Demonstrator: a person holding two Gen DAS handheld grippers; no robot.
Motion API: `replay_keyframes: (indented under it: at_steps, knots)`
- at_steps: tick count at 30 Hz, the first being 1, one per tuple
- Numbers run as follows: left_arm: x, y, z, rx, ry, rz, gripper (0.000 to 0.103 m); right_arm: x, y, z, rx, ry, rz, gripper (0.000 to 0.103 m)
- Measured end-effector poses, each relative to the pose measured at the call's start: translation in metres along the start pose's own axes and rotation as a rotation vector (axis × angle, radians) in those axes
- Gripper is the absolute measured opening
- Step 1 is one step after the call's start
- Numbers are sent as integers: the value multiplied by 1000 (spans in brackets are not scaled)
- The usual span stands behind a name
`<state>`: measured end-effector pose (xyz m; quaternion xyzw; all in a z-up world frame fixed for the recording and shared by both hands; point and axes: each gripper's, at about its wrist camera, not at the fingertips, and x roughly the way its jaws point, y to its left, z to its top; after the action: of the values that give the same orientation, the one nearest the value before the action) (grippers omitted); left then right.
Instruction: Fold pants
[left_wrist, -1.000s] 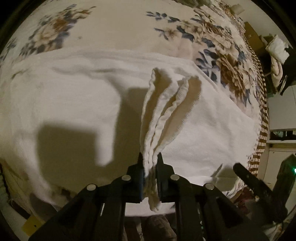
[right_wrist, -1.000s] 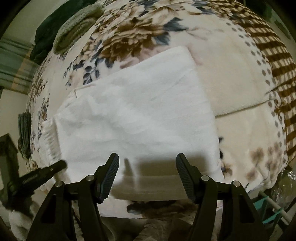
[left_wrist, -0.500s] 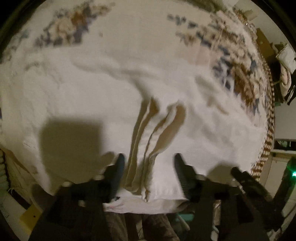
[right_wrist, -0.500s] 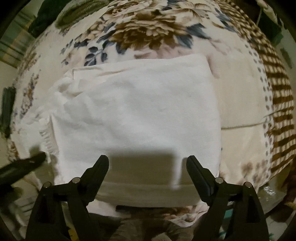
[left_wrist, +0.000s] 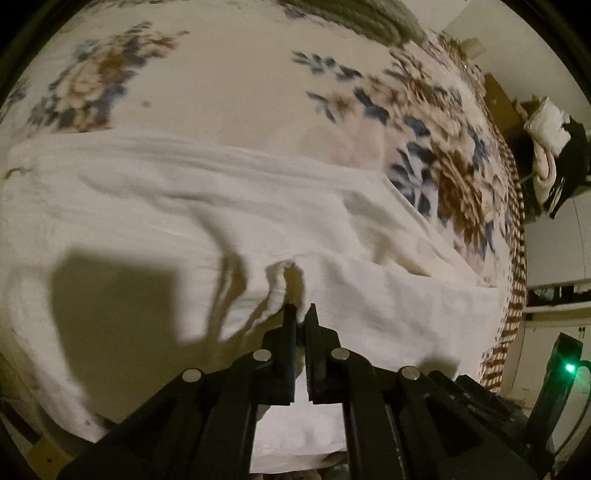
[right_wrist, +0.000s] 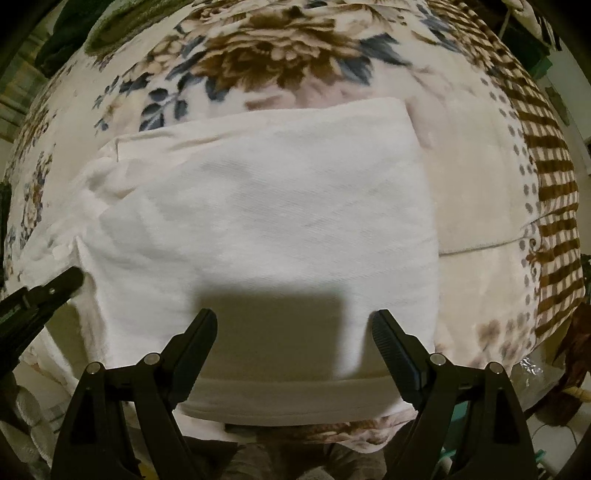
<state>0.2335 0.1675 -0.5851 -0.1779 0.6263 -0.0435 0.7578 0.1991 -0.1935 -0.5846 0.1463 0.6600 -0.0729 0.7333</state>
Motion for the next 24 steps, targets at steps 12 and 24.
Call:
replay_keyframes:
  at_steps: [12,24]
  knots:
    - [-1,-5,-4,29,81,134,29,-16,34,3,-99,-58,-24,94]
    - [-39,17,0,55,-1,267,80,-49,77,-2,-133,-142,-48,99]
